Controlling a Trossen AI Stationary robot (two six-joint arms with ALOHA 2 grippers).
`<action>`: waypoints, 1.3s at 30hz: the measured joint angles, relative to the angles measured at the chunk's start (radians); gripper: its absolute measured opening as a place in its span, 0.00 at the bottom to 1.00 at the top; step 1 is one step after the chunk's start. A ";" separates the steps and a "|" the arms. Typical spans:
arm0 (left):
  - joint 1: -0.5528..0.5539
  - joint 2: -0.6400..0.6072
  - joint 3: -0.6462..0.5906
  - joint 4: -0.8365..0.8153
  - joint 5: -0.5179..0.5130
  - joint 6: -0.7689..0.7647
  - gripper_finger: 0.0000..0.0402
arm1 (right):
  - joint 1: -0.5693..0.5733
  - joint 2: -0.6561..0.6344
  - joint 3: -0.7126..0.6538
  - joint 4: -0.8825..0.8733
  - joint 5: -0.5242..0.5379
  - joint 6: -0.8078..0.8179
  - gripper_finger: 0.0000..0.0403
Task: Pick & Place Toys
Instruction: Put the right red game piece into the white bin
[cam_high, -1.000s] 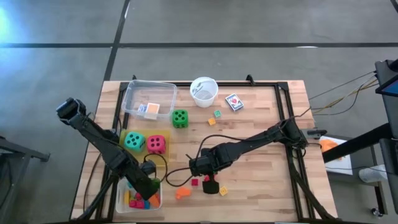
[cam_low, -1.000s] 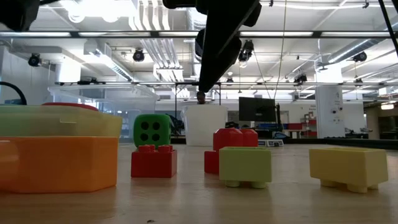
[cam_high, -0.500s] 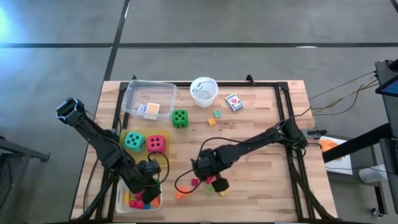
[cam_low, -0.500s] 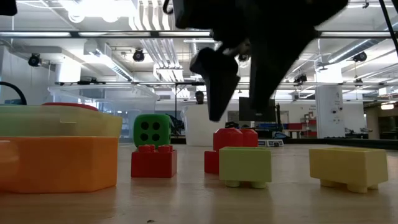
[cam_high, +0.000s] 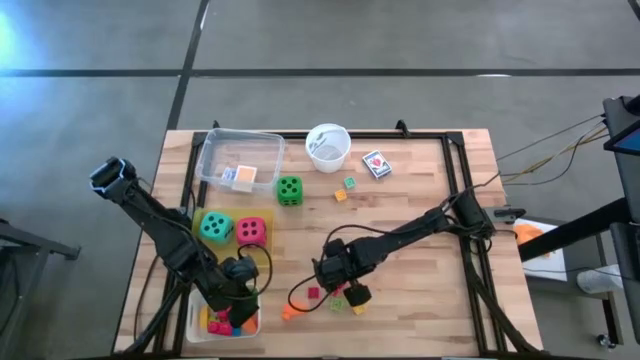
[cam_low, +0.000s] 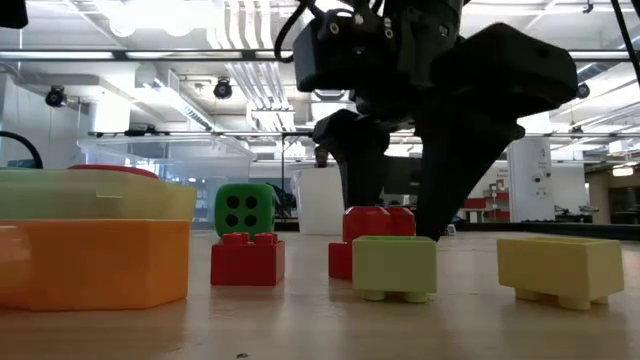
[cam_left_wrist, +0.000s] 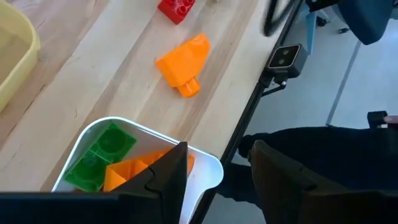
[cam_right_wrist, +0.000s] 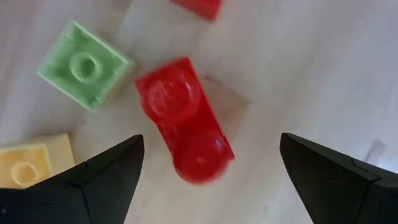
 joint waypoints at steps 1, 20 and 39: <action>0.000 0.000 0.000 0.000 0.000 0.000 0.42 | 0.001 0.000 -0.002 0.017 -0.001 -0.002 0.91; 0.000 0.000 0.000 0.004 0.004 -0.024 0.42 | 0.005 0.044 -0.009 0.046 -0.011 -0.026 0.53; 0.000 0.000 0.000 0.013 0.008 -0.026 0.42 | 0.004 -0.017 -0.035 -0.002 -0.010 0.112 0.31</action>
